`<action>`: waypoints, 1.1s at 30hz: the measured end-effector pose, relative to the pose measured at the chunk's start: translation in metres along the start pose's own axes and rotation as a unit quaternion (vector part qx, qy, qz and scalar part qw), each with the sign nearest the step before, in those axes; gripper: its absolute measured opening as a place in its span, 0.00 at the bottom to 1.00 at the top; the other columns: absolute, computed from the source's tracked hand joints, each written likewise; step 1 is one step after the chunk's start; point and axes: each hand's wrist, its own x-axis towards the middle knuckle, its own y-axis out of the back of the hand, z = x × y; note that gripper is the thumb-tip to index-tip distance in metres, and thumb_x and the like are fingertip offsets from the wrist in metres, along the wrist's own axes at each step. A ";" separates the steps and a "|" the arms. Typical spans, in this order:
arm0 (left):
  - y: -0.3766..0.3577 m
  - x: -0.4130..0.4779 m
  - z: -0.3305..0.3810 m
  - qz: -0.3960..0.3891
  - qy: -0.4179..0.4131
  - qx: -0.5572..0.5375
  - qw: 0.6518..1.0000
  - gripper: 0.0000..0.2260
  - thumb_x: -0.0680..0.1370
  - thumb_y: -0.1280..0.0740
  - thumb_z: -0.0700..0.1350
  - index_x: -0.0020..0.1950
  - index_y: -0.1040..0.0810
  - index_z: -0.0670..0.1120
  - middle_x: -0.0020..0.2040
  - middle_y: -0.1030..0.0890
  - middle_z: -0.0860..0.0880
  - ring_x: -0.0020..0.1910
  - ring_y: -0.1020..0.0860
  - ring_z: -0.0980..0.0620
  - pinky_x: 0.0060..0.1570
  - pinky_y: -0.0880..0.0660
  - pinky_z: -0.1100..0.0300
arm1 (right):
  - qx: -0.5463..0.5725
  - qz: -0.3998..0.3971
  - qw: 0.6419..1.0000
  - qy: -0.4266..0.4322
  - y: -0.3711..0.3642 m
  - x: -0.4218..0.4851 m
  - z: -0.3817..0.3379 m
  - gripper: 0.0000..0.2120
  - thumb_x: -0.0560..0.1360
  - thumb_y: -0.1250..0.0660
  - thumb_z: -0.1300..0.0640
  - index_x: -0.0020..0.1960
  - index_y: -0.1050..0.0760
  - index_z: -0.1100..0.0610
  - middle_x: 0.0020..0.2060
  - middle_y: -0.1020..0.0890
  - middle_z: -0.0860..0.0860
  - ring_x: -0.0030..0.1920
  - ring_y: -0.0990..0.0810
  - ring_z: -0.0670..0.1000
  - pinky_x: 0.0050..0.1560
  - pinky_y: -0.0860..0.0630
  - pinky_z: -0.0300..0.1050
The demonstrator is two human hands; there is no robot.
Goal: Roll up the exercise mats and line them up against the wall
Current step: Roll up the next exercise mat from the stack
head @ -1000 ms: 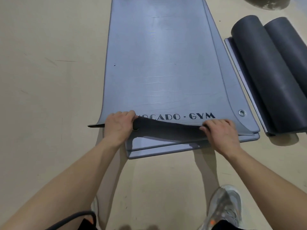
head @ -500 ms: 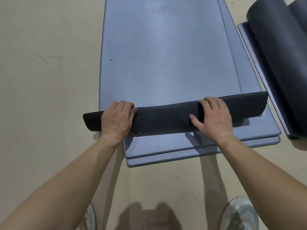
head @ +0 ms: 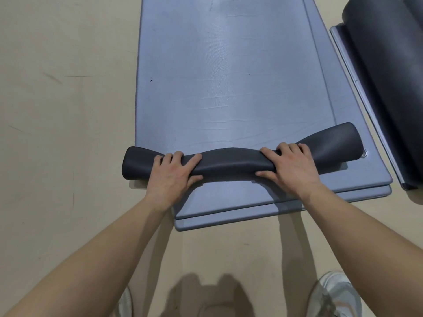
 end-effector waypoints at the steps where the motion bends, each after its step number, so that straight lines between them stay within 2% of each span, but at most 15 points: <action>1: 0.004 -0.002 -0.003 -0.004 -0.001 -0.009 1.000 0.26 0.82 0.48 0.67 0.74 0.34 0.55 0.59 0.22 0.44 0.54 0.22 0.41 0.57 0.29 0.45 | 0.009 -0.011 1.000 0.005 0.007 0.000 0.001 0.39 0.73 0.58 0.22 0.72 0.32 0.42 0.54 0.23 0.52 0.55 0.24 0.58 0.63 0.32 0.56; 4: 0.029 -0.011 -0.011 -0.048 0.019 -0.037 0.998 0.30 0.78 0.55 0.73 0.63 0.30 0.52 0.49 0.21 0.48 0.43 0.21 0.45 0.45 0.26 0.50 | 0.044 -0.076 0.996 0.020 0.034 -0.004 -0.002 0.39 0.72 0.57 0.21 0.65 0.26 0.44 0.50 0.22 0.49 0.50 0.22 0.54 0.50 0.29 0.50; 7: 0.054 -0.024 -0.019 -0.117 0.036 -0.054 0.991 0.34 0.71 0.61 0.77 0.51 0.32 0.52 0.39 0.25 0.52 0.37 0.25 0.49 0.37 0.30 0.53 | 0.106 -0.141 0.984 0.003 0.055 -0.018 -0.010 0.42 0.67 0.57 0.17 0.46 0.23 0.50 0.39 0.20 0.47 0.40 0.23 0.51 0.40 0.31 0.49; 9: 0.060 -0.033 -0.025 -0.168 0.043 -0.086 0.981 0.35 0.72 0.58 0.78 0.45 0.31 0.49 0.36 0.25 0.52 0.36 0.26 0.48 0.38 0.31 0.51 | 0.139 -0.185 0.973 -0.007 0.059 -0.026 -0.018 0.41 0.69 0.52 0.17 0.41 0.24 0.53 0.36 0.20 0.49 0.39 0.23 0.51 0.39 0.32 0.49; 12: 0.052 -0.040 -0.025 -0.242 0.063 -0.124 0.960 0.31 0.76 0.50 0.77 0.42 0.27 0.50 0.38 0.22 0.51 0.40 0.24 0.48 0.42 0.27 0.51 | 0.174 -0.250 0.953 -0.010 0.055 -0.033 -0.029 0.39 0.71 0.48 0.19 0.38 0.28 0.57 0.36 0.20 0.51 0.39 0.23 0.52 0.38 0.32 0.49; 14: 0.044 -0.040 -0.023 -0.260 0.073 -0.128 0.954 0.30 0.76 0.50 0.77 0.41 0.27 0.51 0.40 0.22 0.51 0.41 0.23 0.48 0.45 0.26 0.51 | 0.166 -0.247 0.955 -0.010 0.051 -0.036 -0.034 0.40 0.70 0.49 0.18 0.37 0.28 0.56 0.36 0.20 0.50 0.38 0.22 0.51 0.37 0.32 0.48; 16: 0.040 -0.035 -0.021 -0.260 0.085 -0.119 0.955 0.31 0.76 0.51 0.78 0.42 0.27 0.52 0.43 0.20 0.51 0.44 0.23 0.47 0.49 0.25 0.50 | 0.132 -0.193 0.972 -0.017 0.047 -0.037 -0.036 0.39 0.70 0.49 0.18 0.39 0.26 0.55 0.35 0.20 0.48 0.39 0.22 0.51 0.36 0.32 0.47; 18: 0.034 -0.027 -0.021 -0.231 0.100 -0.094 0.963 0.32 0.75 0.52 0.78 0.49 0.25 0.53 0.50 0.20 0.50 0.49 0.22 0.46 0.53 0.27 0.48 | 0.098 -0.063 0.993 -0.006 0.042 -0.036 -0.043 0.33 0.73 0.47 0.22 0.44 0.26 0.52 0.39 0.20 0.47 0.43 0.23 0.53 0.39 0.31 0.48; 21: 0.026 -0.014 -0.015 -0.158 0.141 -0.076 0.974 0.33 0.76 0.51 0.77 0.61 0.28 0.51 0.59 0.22 0.46 0.58 0.24 0.42 0.59 0.30 0.45 | 0.085 0.152 0.985 0.011 0.028 -0.048 -0.073 0.22 0.80 0.42 0.37 0.51 0.22 0.54 0.45 0.21 0.53 0.45 0.22 0.60 0.48 0.30 0.54; 22: 0.023 -0.011 -0.012 -0.150 0.154 -0.077 0.974 0.32 0.76 0.49 0.76 0.62 0.29 0.51 0.60 0.22 0.45 0.59 0.25 0.41 0.61 0.30 0.44 | 0.086 0.165 0.982 0.014 0.022 -0.054 -0.083 0.22 0.80 0.41 0.38 0.54 0.22 0.56 0.49 0.20 0.56 0.48 0.22 0.62 0.52 0.30 0.56; 24: 0.021 -0.008 -0.002 -0.131 0.178 -0.073 0.973 0.30 0.78 0.46 0.74 0.63 0.29 0.50 0.61 0.24 0.44 0.61 0.27 0.40 0.61 0.31 0.44 | 0.068 0.094 0.993 0.015 0.009 -0.065 -0.096 0.36 0.74 0.35 0.31 0.67 0.26 0.60 0.63 0.23 0.61 0.63 0.25 0.65 0.67 0.31 0.62; 26: 0.021 -0.007 0.006 -0.074 0.192 -0.065 0.977 0.25 0.80 0.43 0.70 0.62 0.28 0.50 0.60 0.25 0.44 0.59 0.27 0.41 0.59 0.32 0.46 | 0.038 0.025 0.998 0.034 0.003 -0.065 -0.093 0.54 0.66 0.31 0.24 0.76 0.35 0.62 0.73 0.30 0.63 0.74 0.33 0.66 0.77 0.40 0.64; 28: 0.020 -0.013 0.015 0.005 0.152 -0.068 0.986 0.21 0.82 0.43 0.65 0.60 0.24 0.50 0.57 0.24 0.45 0.55 0.27 0.42 0.55 0.32 0.48 | 0.041 0.007 0.998 0.046 0.007 -0.052 -0.084 0.54 0.67 0.33 0.24 0.78 0.37 0.61 0.73 0.30 0.60 0.75 0.34 0.63 0.78 0.44 0.60; 30: 0.014 -0.031 0.022 0.061 0.073 -0.101 0.990 0.25 0.80 0.43 0.66 0.62 0.22 0.48 0.58 0.22 0.44 0.55 0.25 0.42 0.56 0.30 0.48 | 0.046 -0.008 0.997 0.064 0.014 -0.037 -0.078 0.49 0.70 0.40 0.23 0.77 0.37 0.58 0.71 0.28 0.57 0.72 0.32 0.60 0.77 0.43 0.57; 33: 0.004 -0.050 0.022 -0.008 -0.001 -0.056 0.998 0.46 0.70 0.37 0.76 0.77 0.34 0.47 0.71 0.28 0.43 0.70 0.30 0.40 0.74 0.36 0.42 | 0.060 -0.058 0.993 0.086 0.022 -0.018 -0.068 0.48 0.70 0.47 0.21 0.76 0.35 0.55 0.68 0.26 0.53 0.68 0.28 0.57 0.73 0.39 0.53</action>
